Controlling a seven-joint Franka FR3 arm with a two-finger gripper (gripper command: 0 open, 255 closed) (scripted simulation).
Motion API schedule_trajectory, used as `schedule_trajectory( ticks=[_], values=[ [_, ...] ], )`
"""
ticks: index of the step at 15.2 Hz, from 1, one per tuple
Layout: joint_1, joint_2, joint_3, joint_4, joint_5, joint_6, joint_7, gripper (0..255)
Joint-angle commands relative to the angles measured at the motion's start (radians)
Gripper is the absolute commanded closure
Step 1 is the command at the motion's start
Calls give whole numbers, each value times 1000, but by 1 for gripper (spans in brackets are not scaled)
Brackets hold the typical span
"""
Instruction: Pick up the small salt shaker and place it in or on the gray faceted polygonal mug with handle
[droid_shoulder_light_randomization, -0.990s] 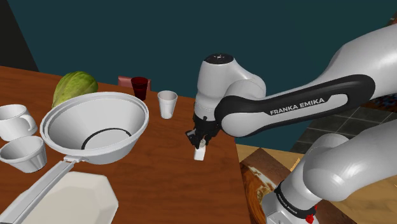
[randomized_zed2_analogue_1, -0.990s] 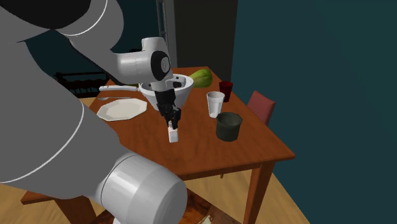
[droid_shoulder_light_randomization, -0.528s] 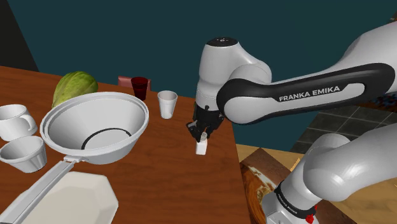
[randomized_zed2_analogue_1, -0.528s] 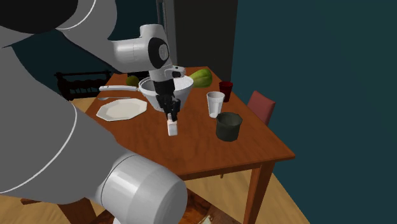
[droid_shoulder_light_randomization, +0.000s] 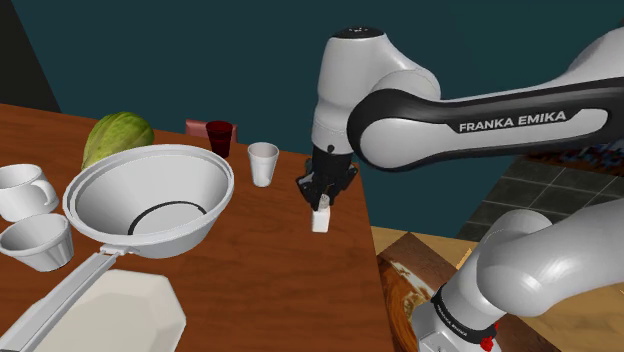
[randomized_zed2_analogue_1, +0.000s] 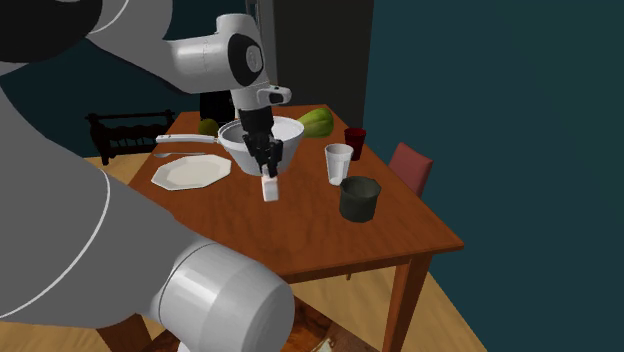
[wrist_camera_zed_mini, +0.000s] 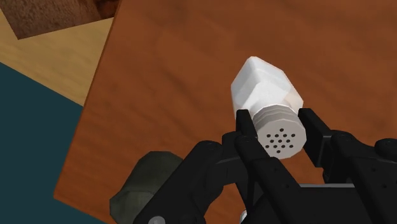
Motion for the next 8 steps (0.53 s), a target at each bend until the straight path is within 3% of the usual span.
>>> schedule_trajectory(
  ticks=[1, 8],
  values=[
    [0, -9, -7, 21, -1, -30, -4, 255],
    [-3, -27, -25, 101, -8, -128, -14, 255]
  ],
)
